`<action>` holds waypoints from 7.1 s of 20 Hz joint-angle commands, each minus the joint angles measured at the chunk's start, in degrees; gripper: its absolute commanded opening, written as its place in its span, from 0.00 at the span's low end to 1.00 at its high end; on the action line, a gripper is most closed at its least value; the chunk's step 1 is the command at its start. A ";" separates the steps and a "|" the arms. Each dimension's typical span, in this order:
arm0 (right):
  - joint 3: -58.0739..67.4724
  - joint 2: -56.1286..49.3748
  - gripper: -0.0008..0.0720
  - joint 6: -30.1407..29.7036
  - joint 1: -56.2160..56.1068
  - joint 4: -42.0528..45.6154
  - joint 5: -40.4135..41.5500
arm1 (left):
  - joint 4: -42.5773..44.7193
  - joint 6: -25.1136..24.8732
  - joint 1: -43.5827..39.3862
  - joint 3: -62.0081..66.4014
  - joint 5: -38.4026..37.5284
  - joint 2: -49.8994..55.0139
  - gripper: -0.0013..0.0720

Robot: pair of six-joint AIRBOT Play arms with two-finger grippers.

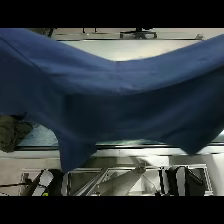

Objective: Fold the shirts.

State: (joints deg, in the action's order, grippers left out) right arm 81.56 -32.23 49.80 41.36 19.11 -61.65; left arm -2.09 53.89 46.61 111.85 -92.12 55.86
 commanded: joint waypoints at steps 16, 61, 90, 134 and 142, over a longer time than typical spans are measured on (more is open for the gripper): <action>-17.16 -59.41 0.03 -8.39 -15.76 -2.03 0.63 | 30.88 -3.87 -32.06 -18.29 12.81 50.27 0.04; -3.30 -61.51 0.46 8.76 -11.13 29.33 -17.40 | 48.70 19.63 -25.27 -11.63 -6.29 50.47 0.74; -33.88 -58.75 0.51 7.69 -15.63 32.72 -16.96 | 60.67 24.04 -25.40 -85.00 9.64 0.09 0.74; -18.27 -63.65 0.03 -4.02 -15.96 -7.23 -6.67 | 25.05 6.67 -30.40 -31.17 14.27 41.83 0.06; -11.65 -75.63 0.03 -11.10 -20.28 -9.44 -2.14 | 32.06 8.41 -31.87 -15.63 10.82 60.15 0.03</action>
State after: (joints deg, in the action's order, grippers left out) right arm 67.44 -104.51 40.82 22.55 10.26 -65.78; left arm 26.76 61.49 15.55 91.05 -79.75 110.48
